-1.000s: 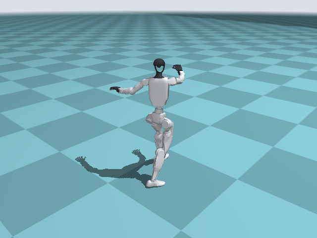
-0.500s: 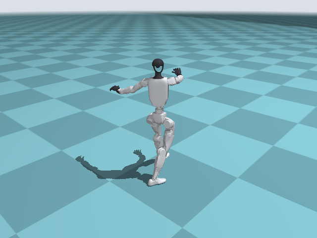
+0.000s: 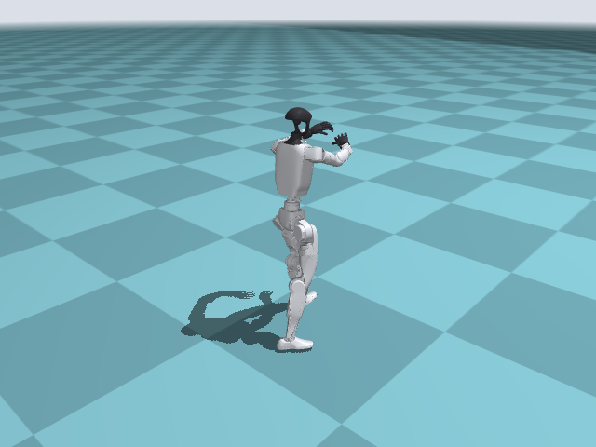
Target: Kungfu
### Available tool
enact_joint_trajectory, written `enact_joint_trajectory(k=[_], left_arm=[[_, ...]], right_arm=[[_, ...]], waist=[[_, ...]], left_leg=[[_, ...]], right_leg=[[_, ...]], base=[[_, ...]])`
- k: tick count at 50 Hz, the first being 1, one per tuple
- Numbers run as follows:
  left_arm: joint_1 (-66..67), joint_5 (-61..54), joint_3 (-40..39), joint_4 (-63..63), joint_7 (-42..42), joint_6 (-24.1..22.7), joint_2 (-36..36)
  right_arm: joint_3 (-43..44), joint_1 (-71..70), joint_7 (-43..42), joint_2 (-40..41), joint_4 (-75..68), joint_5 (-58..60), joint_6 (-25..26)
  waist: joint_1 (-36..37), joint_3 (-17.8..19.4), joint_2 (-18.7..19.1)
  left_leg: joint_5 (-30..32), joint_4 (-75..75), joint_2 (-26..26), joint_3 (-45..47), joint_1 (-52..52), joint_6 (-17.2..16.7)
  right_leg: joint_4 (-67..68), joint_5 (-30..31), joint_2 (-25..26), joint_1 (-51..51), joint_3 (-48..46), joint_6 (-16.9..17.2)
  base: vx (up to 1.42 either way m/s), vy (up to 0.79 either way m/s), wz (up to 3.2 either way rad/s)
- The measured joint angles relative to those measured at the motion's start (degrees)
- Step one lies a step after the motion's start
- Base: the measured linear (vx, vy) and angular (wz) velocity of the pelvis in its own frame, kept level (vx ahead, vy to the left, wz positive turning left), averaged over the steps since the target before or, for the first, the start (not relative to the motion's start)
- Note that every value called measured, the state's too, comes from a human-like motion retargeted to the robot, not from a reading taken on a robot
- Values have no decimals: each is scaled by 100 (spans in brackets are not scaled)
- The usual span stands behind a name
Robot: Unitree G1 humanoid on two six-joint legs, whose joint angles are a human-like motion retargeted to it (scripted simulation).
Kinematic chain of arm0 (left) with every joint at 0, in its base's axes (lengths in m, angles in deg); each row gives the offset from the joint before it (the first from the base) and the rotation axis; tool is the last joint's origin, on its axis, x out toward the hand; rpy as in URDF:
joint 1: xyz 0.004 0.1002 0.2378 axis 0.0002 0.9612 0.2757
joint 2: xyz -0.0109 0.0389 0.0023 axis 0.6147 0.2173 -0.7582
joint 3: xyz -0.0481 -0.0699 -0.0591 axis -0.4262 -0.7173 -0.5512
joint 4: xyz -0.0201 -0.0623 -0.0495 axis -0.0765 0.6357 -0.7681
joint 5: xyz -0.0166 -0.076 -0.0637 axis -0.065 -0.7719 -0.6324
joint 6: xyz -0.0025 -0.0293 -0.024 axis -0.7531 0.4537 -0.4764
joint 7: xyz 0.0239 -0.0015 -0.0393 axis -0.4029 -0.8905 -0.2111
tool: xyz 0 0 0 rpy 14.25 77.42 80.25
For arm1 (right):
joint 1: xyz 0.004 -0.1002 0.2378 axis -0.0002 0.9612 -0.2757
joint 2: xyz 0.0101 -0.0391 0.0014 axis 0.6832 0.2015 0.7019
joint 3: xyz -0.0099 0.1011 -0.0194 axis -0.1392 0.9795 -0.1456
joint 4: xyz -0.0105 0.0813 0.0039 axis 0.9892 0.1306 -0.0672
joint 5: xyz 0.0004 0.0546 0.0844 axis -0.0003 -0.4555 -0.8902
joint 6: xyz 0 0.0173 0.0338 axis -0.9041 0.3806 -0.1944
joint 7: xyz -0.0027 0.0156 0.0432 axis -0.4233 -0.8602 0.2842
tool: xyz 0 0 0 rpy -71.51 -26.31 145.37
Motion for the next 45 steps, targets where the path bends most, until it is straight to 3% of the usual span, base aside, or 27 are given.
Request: enact_joint_trajectory(k=[5, 8, 12, 16, 23, 27, 30, 32, 35, 37, 40, 45], left_arm=[[212, -207, -234, -203, -190, -106, 16], [315, -390, -281, -346, -97, -62, 160], [497, -555, -334, -663, 63, 46, 328], [759, -480, -383, -1002, -46, 252, 373], [1599, -480, -408, -1513, -276, 599, -54], [2116, -353, -5, -1344, -347, 648, -783], [2495, 40, 402, -505, -362, 475, -1764], [2665, 542, 498, 787, -544, 132, -2732], [2537, 1485, 522, 3811, -1334, -459, -4608], [2479, 1582, 812, 4948, -1604, -555, -5246], [2503, 1699, 1252, 5805, -1937, -311, -5765], [2542, 2033, 1812, 6000, -2714, -226, -5969]], right_arm=[[21, 35, -232, 115, 155, -239, 63], [-98, 38, -287, 133, 315, -246, 135], [-204, 129, -284, 87, 524, -314, 27], [-335, 247, -287, -50, 710, -348, -89], [-564, 842, 40, -387, 1240, -575, -194], [-417, 1759, 202, -560, 1409, -691, -566], [-243, 2702, 327, -714, 1326, -638, -937], [-182, 3294, 321, -802, 1097, -523, -1182], [-50, 4006, 288, -971, 554, -171, -1498], [98, 4405, 377, -1114, 332, 56, -1533], [260, 4952, 258, -1289, 294, 192, -1511], [538, 5900, -368, -1478, 773, 6, -1500]], waist=[[-35, 54, 73], [-118, 96, 241], [-334, 92, 462], [-601, 35, 609], [-1290, 86, 715], [-1953, 207, 775], [-2654, 323, 822], [-3130, 491, 874], [-3620, 900, 937], [-3805, 1194, 1006], [-4016, 1505, 1094], [-4217, 1650, 1170]], left_leg=[[-273, 23, 436, 898, 285, -137], [-321, 12, 796, 1315, 440, -189], [-307, -43, 1213, 1756, 656, -255], [-217, -47, 1613, 2177, 843, -330], [184, -140, 2126, 2640, 1163, -397], [507, -315, 2303, 2668, 1156, -338], [676, -455, 2315, 2657, 929, -142], [773, -462, 2388, 2565, 709, -134], [872, -415, 2486, 2303, 438, -179], [922, -421, 2562, 2408, 395, -195], [1001, -440, 2669, 2480, 343, -167], [984, -445, 2725, 2467, 294, -106]], right_leg=[[-27, 209, -274, -492, 137, -374], [65, 282, -401, -725, -264, -832], [301, 387, -592, -961, -842, -1051], [711, 469, -797, -1259, -1355, -945], [2017, 261, -786, -2395, -482, -615], [2896, -367, -703, -2815, -441, -753], [3402, -803, -692, -3032, -543, -844], [3680, -1042, -705, -3168, -664, -886], [4025, -1315, -719, -3406, -745, -931], [4193, -1454, -704, -3578, -748, -998], [4415, -1600, -656, -3871, -675, -1099], [4603, -1716, -574, -4326, -490, -1243]], base=[[-26, 4, -184], [-32, -1, -188], [-31, -10, -161], [-24, -21, -137], [-25, -49, -92], [-22, -67, -13], [-25, -51, 48], [-38, -35, 44], [-46, -18, 8], [-41, -9, -35], [-24, -12, -51], [-7, -10, -49]])
